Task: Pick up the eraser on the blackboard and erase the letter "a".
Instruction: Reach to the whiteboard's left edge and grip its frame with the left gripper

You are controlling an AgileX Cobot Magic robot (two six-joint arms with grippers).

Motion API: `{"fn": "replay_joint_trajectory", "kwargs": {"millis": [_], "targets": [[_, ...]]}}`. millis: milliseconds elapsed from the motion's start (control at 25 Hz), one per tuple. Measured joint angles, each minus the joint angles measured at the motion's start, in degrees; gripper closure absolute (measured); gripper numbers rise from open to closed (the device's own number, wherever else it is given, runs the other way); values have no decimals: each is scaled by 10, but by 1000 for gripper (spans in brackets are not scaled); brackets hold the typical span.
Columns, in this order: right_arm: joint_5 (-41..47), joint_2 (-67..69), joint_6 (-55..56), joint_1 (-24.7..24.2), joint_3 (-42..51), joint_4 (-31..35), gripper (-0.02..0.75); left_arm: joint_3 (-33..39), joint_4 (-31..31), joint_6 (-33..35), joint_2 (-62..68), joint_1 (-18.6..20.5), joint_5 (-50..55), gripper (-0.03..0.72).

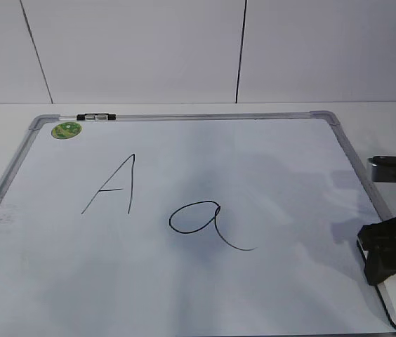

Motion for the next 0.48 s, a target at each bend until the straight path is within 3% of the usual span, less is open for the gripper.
{"fn": "replay_joint_trajectory", "kwargs": {"millis": [480], "targets": [[27, -53, -5, 0, -6, -2, 199, 0, 0, 0, 0, 0, 0, 454]]}}
